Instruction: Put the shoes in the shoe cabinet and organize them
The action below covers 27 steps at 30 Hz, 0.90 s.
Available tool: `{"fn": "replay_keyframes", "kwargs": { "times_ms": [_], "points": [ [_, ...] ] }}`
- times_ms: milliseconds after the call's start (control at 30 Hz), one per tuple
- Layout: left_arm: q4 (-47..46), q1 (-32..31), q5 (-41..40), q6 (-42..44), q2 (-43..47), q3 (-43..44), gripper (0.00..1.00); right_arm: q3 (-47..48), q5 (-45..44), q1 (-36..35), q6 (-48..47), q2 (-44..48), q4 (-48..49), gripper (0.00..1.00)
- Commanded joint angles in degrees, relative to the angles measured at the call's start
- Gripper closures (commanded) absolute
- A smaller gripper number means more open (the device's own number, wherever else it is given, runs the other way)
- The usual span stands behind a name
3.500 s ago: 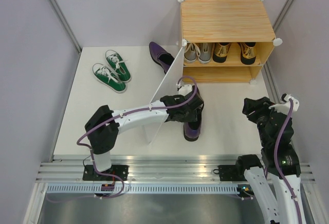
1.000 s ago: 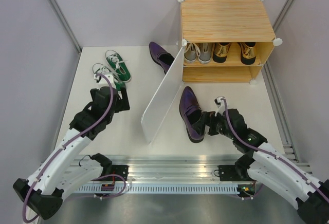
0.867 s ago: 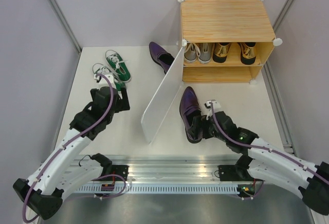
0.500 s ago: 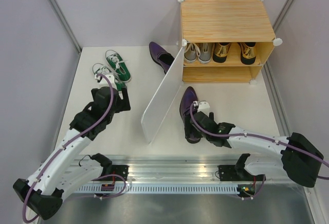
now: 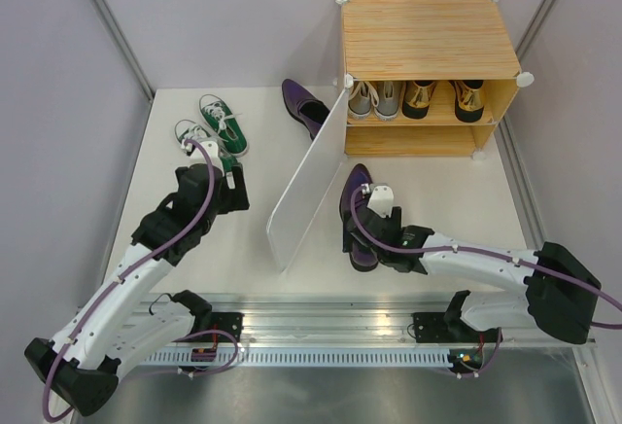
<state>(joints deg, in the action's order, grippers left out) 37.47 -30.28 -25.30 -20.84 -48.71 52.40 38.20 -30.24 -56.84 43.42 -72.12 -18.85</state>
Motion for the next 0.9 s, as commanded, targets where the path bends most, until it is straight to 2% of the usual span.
{"fn": "replay_keyframes", "kwargs": {
  "times_ms": [0, 367, 667, 867],
  "points": [
    [-2.2, 0.2, 1.0, 2.3, 0.2, -0.1, 0.08, 2.7, -3.5, -1.2, 3.0, -0.8, -1.9, 0.02],
    [-2.2, 0.2, 2.0, 2.4, 0.0, -0.1, 0.08, 3.7, -5.1, -2.3, 5.4, -11.2, -1.0, 0.02],
    [-2.3, 0.2, 2.6, 2.5, -0.3, -0.2, 0.08, 3.4, -6.4, -2.3, 6.1, -17.2, 2.6, 0.02],
    [-2.3, 0.2, 3.2, 2.6, -0.6, -0.2, 0.08, 0.7, -3.3, -1.7, 6.2, -19.6, 8.5, 0.02]
  ]
}}
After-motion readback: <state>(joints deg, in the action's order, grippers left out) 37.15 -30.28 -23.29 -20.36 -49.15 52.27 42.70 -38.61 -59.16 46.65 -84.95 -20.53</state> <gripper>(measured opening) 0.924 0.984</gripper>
